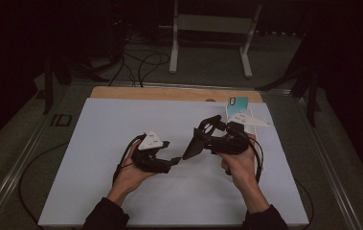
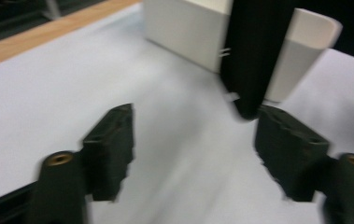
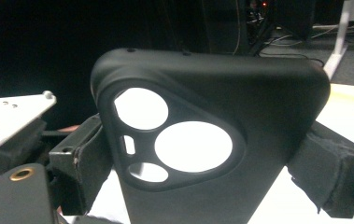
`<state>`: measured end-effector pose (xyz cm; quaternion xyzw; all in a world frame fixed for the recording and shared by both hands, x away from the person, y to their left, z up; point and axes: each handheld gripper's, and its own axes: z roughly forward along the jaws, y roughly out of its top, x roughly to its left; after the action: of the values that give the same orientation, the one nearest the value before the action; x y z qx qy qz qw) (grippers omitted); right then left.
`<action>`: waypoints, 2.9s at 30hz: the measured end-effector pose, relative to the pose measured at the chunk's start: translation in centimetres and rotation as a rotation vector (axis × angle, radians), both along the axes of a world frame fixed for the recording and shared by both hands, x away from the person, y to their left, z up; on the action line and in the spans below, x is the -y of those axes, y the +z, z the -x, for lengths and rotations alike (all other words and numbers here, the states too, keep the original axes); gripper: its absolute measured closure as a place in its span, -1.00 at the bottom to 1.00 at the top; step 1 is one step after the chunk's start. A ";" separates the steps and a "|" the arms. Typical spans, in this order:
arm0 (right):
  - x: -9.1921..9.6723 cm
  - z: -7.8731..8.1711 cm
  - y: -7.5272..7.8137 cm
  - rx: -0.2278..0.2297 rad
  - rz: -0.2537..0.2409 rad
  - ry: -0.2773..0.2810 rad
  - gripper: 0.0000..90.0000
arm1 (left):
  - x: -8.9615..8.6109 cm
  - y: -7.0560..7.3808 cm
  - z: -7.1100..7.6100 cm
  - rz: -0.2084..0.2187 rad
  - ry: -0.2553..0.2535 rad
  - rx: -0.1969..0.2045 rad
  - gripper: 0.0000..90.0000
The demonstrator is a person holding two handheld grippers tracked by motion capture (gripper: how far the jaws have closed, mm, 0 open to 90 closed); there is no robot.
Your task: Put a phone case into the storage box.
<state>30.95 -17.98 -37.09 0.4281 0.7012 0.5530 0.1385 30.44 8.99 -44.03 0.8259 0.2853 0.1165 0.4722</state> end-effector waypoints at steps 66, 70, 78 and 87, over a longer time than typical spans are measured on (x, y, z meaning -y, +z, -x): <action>5.9 -5.1 2.6 0.017 0.134 -0.202 -0.68 | -15.4 -5.5 6.4 0.001 0.435 0.122 -1.00; 6.2 -5.4 2.6 0.016 0.141 -0.215 -0.68 | -15.4 -5.5 6.4 0.005 0.438 0.123 -1.00; 6.9 -6.5 2.6 0.021 0.183 -0.258 -0.68 | -15.6 -5.4 6.4 0.013 0.444 0.123 -1.00; 7.7 -7.4 2.4 0.020 0.209 -0.298 -0.68 | -15.6 -5.5 6.3 0.020 0.445 0.115 -1.00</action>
<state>38.35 -25.70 -34.69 0.5051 0.6822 0.4546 0.2697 24.10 24.61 -49.49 0.7298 0.4343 0.2615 0.4586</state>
